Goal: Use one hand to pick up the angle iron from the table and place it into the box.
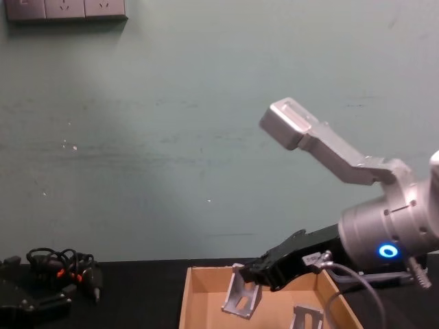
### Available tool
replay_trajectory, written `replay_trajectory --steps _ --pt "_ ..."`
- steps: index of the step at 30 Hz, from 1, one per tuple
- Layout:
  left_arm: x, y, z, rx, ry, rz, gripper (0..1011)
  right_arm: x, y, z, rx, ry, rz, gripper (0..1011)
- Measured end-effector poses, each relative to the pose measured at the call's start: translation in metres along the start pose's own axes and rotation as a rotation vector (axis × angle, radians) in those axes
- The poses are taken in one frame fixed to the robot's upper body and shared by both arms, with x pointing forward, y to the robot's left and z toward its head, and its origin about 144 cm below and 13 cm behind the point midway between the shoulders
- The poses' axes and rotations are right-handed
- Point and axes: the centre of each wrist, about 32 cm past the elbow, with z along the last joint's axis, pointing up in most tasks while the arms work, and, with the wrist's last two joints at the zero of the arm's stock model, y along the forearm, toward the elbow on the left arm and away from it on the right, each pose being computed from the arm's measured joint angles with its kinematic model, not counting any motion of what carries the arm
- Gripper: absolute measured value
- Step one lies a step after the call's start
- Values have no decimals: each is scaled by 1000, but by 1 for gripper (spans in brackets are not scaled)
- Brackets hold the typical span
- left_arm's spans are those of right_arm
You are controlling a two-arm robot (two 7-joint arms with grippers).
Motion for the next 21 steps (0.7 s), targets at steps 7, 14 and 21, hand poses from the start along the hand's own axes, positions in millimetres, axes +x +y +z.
replay_trajectory --steps 7,14,21 --pt "0 0 0 0 0 0 1000 -1 14 -4 -26 9 2 70" --pt "0 0 0 0 0 0 1000 -1 18 -9 -64 13 19 70" --pt "0 0 0 0 0 0 1000 0 18 -12 -81 18 29 70"
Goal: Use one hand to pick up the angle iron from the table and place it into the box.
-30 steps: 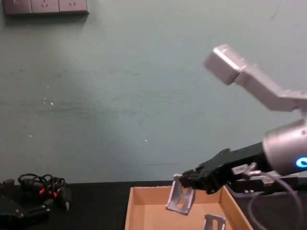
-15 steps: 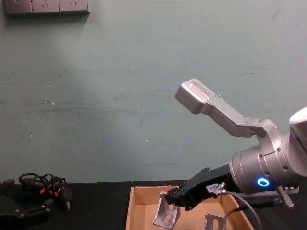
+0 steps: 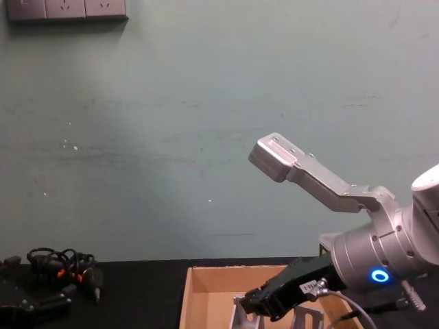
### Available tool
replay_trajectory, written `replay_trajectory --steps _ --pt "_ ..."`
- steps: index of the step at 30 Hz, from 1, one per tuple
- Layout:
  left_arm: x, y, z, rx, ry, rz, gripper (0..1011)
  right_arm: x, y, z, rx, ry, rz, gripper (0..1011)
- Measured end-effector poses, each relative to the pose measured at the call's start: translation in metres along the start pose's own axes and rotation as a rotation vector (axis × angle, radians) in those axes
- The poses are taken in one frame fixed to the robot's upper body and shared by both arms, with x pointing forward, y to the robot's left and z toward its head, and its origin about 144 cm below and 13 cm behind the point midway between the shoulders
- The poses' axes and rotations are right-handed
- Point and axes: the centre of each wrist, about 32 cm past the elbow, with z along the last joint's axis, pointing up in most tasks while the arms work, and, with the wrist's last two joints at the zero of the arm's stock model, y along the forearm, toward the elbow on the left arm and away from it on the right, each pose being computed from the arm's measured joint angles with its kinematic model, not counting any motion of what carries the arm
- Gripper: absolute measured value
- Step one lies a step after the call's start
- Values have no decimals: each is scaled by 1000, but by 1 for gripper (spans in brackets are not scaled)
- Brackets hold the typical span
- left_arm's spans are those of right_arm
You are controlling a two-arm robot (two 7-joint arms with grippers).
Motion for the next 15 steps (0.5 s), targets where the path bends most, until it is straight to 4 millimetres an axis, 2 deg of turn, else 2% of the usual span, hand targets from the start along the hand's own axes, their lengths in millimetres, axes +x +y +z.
replay_trajectory --steps 7,11,12,15 --pt "0 0 0 0 0 0 1000 0 0 -3 -17 -3 10 70" --pt "0 0 0 0 0 0 1000 -1 0 -3 -21 -5 9 157" --pt "0 0 0 0 0 0 1000 -1 0 -4 -21 -6 7 213" --pt "0 0 0 0 0 0 1000 -1 -1 -4 -13 -8 -1 295"
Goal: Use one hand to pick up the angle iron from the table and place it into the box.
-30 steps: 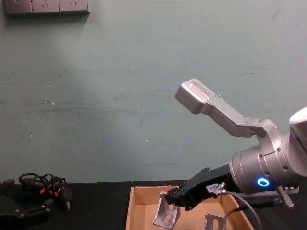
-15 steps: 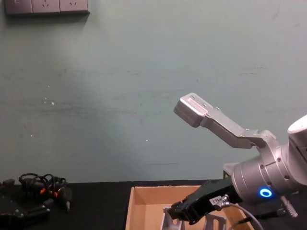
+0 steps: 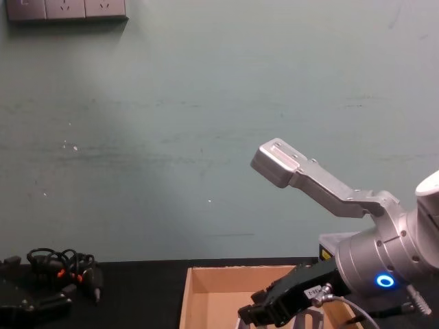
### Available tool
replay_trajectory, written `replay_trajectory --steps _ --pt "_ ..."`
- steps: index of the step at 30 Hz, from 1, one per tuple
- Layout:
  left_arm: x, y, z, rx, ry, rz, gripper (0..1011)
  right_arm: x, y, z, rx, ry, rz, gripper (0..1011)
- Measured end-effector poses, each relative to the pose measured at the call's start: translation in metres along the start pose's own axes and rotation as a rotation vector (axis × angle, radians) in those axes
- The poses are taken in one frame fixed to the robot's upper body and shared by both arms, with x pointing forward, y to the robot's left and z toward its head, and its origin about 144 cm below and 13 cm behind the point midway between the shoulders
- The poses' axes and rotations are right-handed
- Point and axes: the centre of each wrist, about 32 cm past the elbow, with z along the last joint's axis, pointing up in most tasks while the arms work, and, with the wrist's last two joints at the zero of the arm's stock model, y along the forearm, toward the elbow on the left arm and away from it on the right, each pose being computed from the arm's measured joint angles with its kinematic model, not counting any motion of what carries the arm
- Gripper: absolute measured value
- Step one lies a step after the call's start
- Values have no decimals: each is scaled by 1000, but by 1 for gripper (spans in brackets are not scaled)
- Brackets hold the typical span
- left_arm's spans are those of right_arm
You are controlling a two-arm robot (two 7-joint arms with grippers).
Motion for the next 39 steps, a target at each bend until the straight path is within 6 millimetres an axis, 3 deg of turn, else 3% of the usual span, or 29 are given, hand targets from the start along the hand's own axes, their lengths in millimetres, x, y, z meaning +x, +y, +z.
replay_trajectory --steps 12,16,23,39 --pt "0 0 0 0 0 0 1000 2 -17 -1 75 -5 -52 659" --pt "0 0 0 0 0 0 1000 -1 -30 1 118 -15 -61 812" --pt "0 0 0 0 0 0 1000 -9 -52 -1 188 -31 -38 993" --pt "0 0 0 0 0 0 1000 -35 -101 -25 253 -4 93 1004"
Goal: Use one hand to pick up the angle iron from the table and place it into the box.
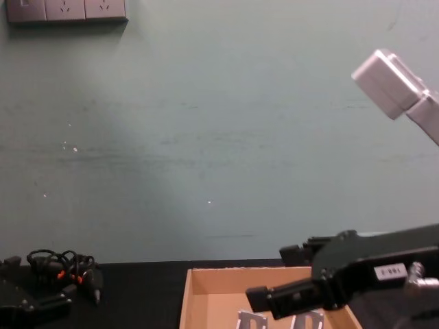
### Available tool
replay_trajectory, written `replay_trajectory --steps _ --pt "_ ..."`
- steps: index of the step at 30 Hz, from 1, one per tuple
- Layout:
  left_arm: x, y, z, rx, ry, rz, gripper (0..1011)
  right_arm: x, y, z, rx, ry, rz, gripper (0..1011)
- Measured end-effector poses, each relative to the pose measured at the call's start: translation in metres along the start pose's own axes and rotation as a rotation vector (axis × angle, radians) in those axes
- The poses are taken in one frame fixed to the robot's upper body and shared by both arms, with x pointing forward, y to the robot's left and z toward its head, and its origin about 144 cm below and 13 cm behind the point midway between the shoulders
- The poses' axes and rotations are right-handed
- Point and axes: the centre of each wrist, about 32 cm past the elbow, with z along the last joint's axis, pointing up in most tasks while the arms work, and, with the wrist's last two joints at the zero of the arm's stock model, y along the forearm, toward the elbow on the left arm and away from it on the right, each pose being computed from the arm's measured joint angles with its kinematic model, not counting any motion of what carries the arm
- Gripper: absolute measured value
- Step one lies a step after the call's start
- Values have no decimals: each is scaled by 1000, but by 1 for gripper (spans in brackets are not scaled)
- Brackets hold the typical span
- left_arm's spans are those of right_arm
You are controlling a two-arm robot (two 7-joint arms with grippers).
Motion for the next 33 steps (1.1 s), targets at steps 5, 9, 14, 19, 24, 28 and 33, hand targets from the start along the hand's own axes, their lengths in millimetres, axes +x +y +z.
replay_trajectory --steps 5,9,14,19,24,28,33 --pt "0 0 0 0 0 0 1000 -17 -4 -12 -1 49 10 1004" --pt "0 0 0 0 0 0 1000 -35 -2 -22 -25 79 34 1004" --pt "0 0 0 0 0 0 1000 -50 0 -32 -50 103 49 1004" --pt "0 0 0 0 0 0 1000 -57 2 -37 -66 109 63 1004" --pt "0 0 0 0 0 0 1000 -64 8 -42 -88 111 86 1004" --pt "0 0 0 0 0 0 1000 -68 12 -45 -102 107 103 1004" --pt "0 0 0 0 0 0 1000 -70 17 -46 -117 99 113 1004"
